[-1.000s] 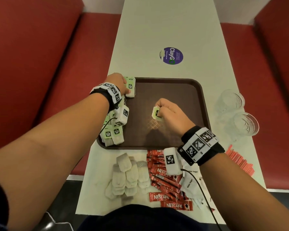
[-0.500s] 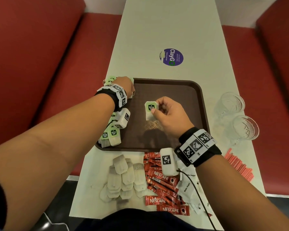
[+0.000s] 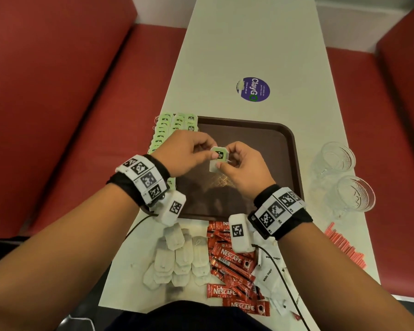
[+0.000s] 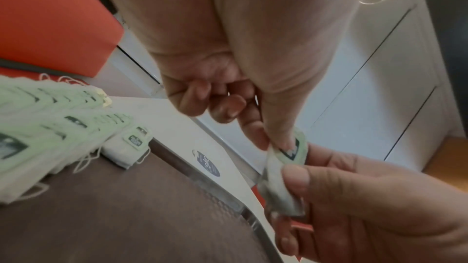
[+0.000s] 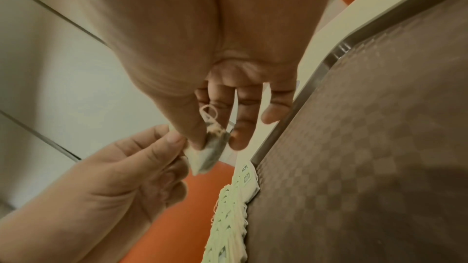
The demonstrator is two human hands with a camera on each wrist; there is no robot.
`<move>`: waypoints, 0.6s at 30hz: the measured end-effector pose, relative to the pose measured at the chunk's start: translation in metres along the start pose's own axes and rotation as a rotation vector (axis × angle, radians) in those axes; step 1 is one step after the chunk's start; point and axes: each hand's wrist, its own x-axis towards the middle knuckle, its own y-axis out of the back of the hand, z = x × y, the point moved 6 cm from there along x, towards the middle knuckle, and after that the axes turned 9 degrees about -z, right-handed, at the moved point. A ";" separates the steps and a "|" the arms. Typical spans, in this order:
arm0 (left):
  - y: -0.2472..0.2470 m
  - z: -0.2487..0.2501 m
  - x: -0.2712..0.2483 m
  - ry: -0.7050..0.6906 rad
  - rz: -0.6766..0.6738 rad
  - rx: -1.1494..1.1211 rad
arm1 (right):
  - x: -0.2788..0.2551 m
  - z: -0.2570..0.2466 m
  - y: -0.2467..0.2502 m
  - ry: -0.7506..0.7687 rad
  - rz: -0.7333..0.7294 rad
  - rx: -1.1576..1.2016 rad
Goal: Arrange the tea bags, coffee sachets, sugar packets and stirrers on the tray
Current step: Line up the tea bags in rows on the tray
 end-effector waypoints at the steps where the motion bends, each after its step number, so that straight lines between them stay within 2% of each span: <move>1: -0.003 -0.004 -0.002 -0.001 0.021 -0.002 | 0.001 0.002 -0.001 -0.010 -0.009 -0.023; 5: -0.014 -0.020 -0.007 0.037 0.057 -0.007 | 0.001 0.010 -0.001 -0.061 -0.033 -0.056; 7: -0.006 -0.033 -0.003 0.110 0.109 0.013 | -0.002 0.015 -0.001 -0.095 -0.079 -0.109; 10: 0.018 -0.060 0.012 0.302 0.135 0.220 | -0.012 0.019 -0.006 -0.120 -0.235 -0.249; 13: 0.035 -0.087 0.030 0.464 0.119 0.291 | -0.024 0.022 -0.019 -0.147 -0.452 -0.417; 18: 0.042 -0.096 0.061 0.511 0.077 0.417 | -0.034 0.030 -0.033 -0.190 -0.655 -0.613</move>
